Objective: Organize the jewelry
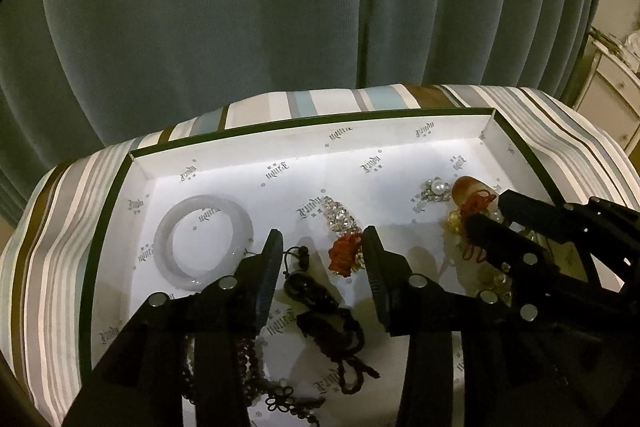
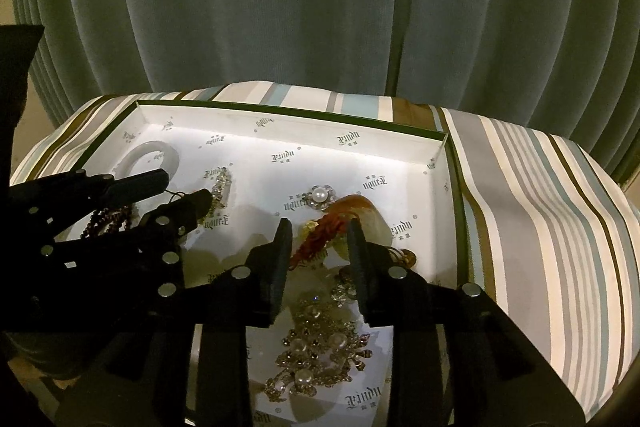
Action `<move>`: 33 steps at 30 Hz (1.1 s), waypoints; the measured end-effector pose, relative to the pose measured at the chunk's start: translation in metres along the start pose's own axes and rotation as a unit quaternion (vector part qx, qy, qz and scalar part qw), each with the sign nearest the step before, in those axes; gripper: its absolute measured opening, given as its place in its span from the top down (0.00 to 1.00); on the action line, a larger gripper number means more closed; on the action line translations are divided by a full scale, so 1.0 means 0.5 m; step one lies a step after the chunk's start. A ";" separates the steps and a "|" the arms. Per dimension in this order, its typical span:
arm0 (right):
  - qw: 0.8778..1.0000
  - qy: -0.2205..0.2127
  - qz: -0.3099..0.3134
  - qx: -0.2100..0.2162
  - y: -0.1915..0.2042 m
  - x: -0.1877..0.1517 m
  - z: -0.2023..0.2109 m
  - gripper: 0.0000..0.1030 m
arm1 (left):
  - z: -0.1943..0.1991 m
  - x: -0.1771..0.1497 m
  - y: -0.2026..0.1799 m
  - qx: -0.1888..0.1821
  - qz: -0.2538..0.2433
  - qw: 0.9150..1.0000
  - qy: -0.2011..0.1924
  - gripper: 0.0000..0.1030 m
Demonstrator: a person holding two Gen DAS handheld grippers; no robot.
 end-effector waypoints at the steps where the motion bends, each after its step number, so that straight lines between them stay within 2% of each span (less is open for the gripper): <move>1: 1.000 -0.001 0.000 -0.002 -0.001 0.000 0.001 0.68 | 0.001 0.000 0.002 0.003 0.002 1.000 -0.001 0.54; 3: 1.000 -0.003 -0.003 -0.002 -0.005 0.001 0.003 0.64 | 0.004 -0.001 0.009 0.008 0.011 1.000 -0.004 0.45; 6: 1.000 -0.008 -0.009 -0.007 -0.014 0.004 0.006 0.54 | 0.007 -0.001 0.020 0.014 0.021 1.000 -0.007 0.38; 11: 1.000 -0.013 -0.011 -0.012 -0.017 0.008 0.011 0.48 | 0.014 -0.001 0.026 0.026 0.022 0.999 -0.014 0.34; 15: 1.000 -0.018 -0.012 -0.018 -0.017 0.012 0.016 0.42 | 0.023 -0.004 0.036 0.038 0.031 0.999 -0.019 0.27; 23: 0.999 -0.023 -0.009 -0.021 0.007 0.011 0.040 0.40 | 0.054 -0.028 0.056 0.054 0.050 0.997 -0.015 0.27; 29: 0.999 -0.037 -0.012 -0.020 0.041 0.003 0.087 0.40 | 0.110 -0.065 0.073 0.063 0.063 0.996 -0.020 0.26; 33: 0.999 -0.044 -0.018 -0.019 0.064 -0.017 0.130 0.35 | 0.154 -0.090 0.081 0.072 0.068 0.995 -0.022 0.26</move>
Point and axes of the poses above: each gripper's, at about its wrist camera, not at the fingertips, and z roughly against the way its jaws point, y to its left, x to its top, the point moved 2 cm from there along -z, roughly the way its jaws point, and after that the axes turned 2 degrees about x, right-handed, at the moved point
